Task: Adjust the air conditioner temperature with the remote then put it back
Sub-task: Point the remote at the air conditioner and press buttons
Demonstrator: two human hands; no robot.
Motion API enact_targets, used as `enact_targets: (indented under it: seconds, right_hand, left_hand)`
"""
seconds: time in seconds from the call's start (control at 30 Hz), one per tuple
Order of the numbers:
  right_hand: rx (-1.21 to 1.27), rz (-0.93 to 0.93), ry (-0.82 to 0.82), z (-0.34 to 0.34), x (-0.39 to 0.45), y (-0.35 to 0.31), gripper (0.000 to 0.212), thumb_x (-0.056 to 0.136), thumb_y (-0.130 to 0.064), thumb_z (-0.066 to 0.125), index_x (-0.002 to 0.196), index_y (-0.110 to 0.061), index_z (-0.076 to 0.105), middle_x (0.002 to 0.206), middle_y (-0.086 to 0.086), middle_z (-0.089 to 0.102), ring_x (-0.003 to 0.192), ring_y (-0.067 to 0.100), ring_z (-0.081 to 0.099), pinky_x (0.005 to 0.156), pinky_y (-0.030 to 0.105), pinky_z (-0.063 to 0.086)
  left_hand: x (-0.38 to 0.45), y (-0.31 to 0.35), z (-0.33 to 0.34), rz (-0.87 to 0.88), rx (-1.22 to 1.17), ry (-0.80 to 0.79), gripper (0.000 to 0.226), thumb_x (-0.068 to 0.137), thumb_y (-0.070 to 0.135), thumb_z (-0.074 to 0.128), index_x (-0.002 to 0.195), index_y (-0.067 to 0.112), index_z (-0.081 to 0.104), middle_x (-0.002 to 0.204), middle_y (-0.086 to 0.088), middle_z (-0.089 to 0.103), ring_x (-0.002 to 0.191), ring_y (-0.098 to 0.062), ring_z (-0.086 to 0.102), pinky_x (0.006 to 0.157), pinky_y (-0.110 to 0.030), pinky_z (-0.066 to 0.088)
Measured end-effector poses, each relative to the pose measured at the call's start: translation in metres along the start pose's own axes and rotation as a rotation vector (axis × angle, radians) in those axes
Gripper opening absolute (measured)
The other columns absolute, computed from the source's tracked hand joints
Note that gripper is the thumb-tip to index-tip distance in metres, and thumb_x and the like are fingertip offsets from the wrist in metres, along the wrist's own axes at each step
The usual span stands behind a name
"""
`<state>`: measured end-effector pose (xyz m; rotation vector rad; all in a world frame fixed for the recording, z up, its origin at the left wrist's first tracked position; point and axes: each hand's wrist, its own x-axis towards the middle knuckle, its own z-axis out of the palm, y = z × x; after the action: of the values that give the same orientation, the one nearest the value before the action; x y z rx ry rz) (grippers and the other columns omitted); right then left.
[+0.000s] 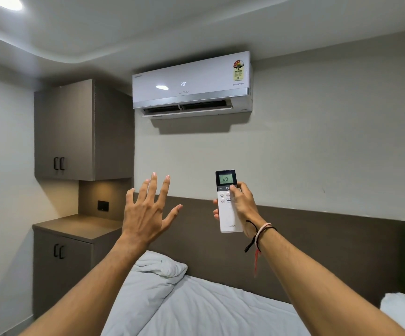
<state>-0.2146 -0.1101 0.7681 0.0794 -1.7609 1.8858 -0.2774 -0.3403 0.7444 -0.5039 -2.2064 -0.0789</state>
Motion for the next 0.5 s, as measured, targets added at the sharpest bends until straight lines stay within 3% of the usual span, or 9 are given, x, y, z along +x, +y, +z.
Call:
enact_targets:
  seconds: [0.5]
  right_hand:
    - [-0.038, 0.014, 0.022, 0.0006, 0.0018, 0.0003, 0.026, 0.107, -0.028, 0.036, 0.127, -0.012, 0.039, 0.086, 0.025, 0.07, 0.053, 0.033, 0.066, 0.052, 0.039, 0.059]
  left_hand:
    - [0.0035, 0.0027, -0.0008, 0.015, -0.003, -0.001, 0.088, 0.091, 0.073, 0.014, 0.161, 0.02, 0.025, 0.163, -0.021, 0.036, 0.144, -0.037, 0.045, 0.104, -0.061, 0.045]
